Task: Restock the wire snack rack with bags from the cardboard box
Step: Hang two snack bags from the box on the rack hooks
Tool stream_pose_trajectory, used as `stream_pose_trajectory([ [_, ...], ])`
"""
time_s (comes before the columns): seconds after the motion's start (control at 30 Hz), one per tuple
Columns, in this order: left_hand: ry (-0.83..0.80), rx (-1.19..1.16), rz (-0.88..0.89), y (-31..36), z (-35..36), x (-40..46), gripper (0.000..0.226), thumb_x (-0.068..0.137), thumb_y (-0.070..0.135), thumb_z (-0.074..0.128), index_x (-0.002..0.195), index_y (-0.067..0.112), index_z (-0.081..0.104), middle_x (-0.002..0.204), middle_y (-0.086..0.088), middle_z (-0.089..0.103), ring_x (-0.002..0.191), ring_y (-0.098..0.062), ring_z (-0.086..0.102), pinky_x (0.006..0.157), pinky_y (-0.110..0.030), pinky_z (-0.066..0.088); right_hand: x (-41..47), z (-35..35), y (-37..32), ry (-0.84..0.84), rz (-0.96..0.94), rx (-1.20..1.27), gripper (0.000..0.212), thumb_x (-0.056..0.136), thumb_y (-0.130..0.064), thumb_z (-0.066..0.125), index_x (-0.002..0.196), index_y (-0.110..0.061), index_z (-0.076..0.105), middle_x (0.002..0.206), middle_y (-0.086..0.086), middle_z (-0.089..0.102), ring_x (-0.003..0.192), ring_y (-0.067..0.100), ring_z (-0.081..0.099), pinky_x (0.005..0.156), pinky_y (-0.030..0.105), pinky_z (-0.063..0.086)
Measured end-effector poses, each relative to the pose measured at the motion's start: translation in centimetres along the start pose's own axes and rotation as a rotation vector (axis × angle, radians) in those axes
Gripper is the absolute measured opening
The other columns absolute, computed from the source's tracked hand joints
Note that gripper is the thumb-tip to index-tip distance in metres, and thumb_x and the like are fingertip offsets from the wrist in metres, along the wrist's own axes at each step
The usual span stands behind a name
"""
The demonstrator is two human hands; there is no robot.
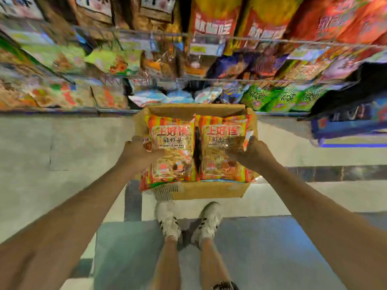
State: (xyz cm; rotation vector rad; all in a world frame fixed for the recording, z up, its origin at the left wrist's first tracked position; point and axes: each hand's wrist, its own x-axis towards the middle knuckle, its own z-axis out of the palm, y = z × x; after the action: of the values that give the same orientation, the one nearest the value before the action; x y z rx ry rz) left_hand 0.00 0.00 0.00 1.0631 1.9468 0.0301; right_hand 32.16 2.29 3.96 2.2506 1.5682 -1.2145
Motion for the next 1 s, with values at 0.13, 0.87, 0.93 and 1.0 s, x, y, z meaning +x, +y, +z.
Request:
stream_pose_trajectory([
  [0.13,-0.046,-0.188,0.020,-1.7,2.8,3.1,0.095,0.040,0.082,0.081,0.119,0.030,0.067,0.106,0.012,0.075,0.098,-0.012,0.072,0.092,-0.040,0.057,3.2,2.1,1.5,0.005,0.004,0.165,0.070,0.063,-0.069,0.077,0.116,-0.025,0.065,0.107,-0.002,0.073,0.094,0.022,0.069,0.080,0.034,0.054],
  [0.87,0.072,-0.324,0.130,4.7,-2.6,-3.2,0.054,0.067,0.035,0.091,0.114,0.027,0.067,0.106,0.009,0.074,0.096,-0.016,0.070,0.093,-0.044,0.056,-1.3,-5.0,0.1,0.061,-0.126,0.313,0.058,0.077,-0.050,0.082,0.125,-0.028,0.058,0.110,-0.005,0.070,0.097,0.024,0.069,0.079,0.046,0.062],
  [0.93,0.080,-0.320,0.171,6.3,-5.0,-5.4,0.051,0.069,0.035,0.090,0.113,0.027,0.065,0.105,0.009,0.073,0.097,-0.015,0.069,0.091,-0.040,0.055,-3.5,-7.5,-0.9,0.094,-0.151,0.339,0.052,0.078,-0.048,0.082,0.120,-0.028,0.058,0.102,-0.009,0.069,0.096,0.023,0.069,0.077,0.044,0.061],
  [1.0,0.095,-0.327,0.230,8.3,-7.7,-7.9,0.049,0.071,0.034,0.089,0.113,0.025,0.064,0.101,0.011,0.071,0.091,-0.009,0.067,0.080,-0.031,0.053,-6.0,-10.5,-2.0,0.127,-0.173,0.369,0.045,0.079,-0.045,0.082,0.114,-0.029,0.057,0.097,-0.010,0.068,0.093,0.021,0.070,0.076,0.044,0.061],
])
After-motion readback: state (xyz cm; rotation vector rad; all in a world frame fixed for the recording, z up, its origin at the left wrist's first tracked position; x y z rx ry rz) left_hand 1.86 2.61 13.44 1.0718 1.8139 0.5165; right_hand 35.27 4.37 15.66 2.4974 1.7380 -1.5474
